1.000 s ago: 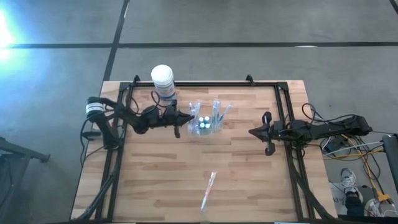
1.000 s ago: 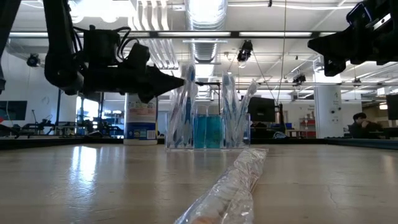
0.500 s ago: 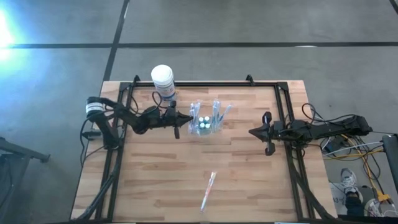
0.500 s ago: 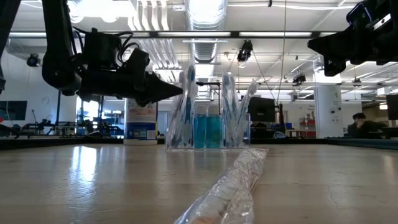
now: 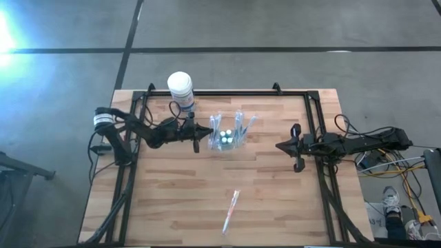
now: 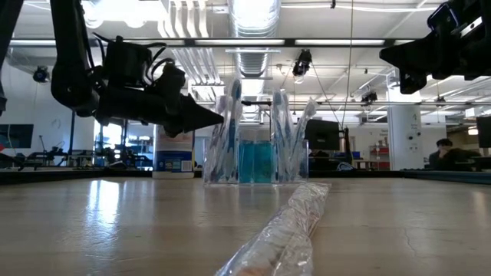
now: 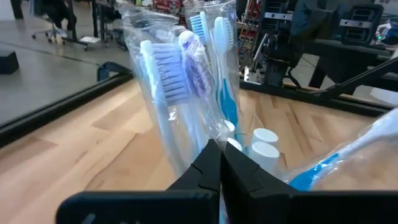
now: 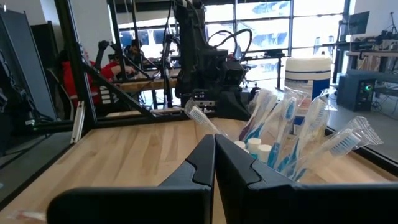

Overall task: Pick & Place toothbrushing station
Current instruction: Put the violet toothbrush into the transparent bin organizer, then put the orange toothbrush into the transparent bin organizer

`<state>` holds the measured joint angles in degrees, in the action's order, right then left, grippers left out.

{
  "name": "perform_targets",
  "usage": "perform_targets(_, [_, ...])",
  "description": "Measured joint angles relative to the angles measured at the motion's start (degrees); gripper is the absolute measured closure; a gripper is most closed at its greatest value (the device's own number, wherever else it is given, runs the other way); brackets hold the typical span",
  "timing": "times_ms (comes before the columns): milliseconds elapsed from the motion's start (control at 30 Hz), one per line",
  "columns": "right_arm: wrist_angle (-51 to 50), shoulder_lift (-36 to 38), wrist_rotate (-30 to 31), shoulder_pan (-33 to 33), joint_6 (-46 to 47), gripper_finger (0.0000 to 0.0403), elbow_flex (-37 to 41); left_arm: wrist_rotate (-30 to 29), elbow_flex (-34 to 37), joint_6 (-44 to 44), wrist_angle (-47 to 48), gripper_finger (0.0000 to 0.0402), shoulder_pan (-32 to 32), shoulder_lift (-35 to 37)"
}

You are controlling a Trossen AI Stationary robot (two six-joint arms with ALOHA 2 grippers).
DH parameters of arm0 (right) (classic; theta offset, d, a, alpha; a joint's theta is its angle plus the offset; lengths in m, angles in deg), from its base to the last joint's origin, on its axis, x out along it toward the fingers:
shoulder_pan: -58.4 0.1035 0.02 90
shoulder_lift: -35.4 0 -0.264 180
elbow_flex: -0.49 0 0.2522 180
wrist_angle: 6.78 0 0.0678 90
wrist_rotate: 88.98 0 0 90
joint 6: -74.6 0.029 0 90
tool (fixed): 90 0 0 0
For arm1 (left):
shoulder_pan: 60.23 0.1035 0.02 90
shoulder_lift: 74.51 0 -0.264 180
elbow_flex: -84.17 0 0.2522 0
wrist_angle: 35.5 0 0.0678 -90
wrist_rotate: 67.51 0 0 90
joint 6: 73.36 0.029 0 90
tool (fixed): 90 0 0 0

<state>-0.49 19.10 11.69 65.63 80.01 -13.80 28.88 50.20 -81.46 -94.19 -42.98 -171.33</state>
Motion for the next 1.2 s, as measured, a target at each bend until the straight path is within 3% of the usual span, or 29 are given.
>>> perform_targets(333, [-0.02, 0.0, -0.02, 0.0, 0.15, 0.0394, 0.0, 3.54, 0.0, -4.19, -0.89, 0.0328, -0.09, 1.43])
perform_targets(800, [-0.02, -0.02, -0.02, 0.0, 0.46, 0.0394, 0.0, 6.89, 0.14, -6.4, -1.02, 0.0165, -0.07, 3.14])
perform_targets(1000, [-0.03, -0.02, -0.02, 0.0, 0.61, 0.0394, 0.01, 6.89, 1.89, -5.76, -0.51, 0.0127, -0.07, 8.87])
perform_targets(1200, [-0.06, 0.0, -0.04, 0.0, 0.61, 0.0394, 0.02, 6.68, 3.9, -5.22, 6.45, 0.0112, -0.05, 18.51])
